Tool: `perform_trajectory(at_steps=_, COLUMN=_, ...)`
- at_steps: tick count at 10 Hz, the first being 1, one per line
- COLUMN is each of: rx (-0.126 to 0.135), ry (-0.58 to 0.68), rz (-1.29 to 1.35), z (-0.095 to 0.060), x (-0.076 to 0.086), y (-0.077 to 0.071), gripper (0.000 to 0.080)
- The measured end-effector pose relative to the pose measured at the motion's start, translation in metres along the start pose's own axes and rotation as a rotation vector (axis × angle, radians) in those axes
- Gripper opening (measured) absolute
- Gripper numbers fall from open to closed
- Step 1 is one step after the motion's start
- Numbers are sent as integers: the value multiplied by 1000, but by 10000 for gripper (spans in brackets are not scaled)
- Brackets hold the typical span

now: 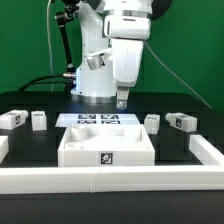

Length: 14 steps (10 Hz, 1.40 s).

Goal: Assemble square table

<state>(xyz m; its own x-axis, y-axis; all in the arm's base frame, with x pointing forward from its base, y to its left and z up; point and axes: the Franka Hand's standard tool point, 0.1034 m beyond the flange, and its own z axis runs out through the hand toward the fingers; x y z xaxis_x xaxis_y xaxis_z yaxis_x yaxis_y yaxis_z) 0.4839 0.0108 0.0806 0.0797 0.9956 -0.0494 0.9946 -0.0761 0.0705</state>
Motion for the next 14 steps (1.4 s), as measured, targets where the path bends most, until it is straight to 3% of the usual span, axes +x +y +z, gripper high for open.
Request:
perform_trajectory(at_steps=1, rx=12, ry=9, rz=-1, z=11, x=1, y=-13, gripper=650)
perform_trajectory(at_steps=3, rx=3, ry=39, rz=2, z=31, x=5, y=-33, gripper=650)
perform_trajectory(at_steps=6, rx=38, ry=63, rz=20, z=63, x=-2, y=-63, gripper=650)
perform_trajectory(at_steps=10, rx=48, ry=61, rz=37, z=71, x=-8, y=-62, gripper=650)
perform_trajectory(at_steps=13, rx=47, ry=60, rz=36, z=70, x=-8, y=-59, gripper=257)
perform_trajectory(at_steps=14, rx=48, ry=60, rz=36, z=70, x=-8, y=-59, gripper=257)
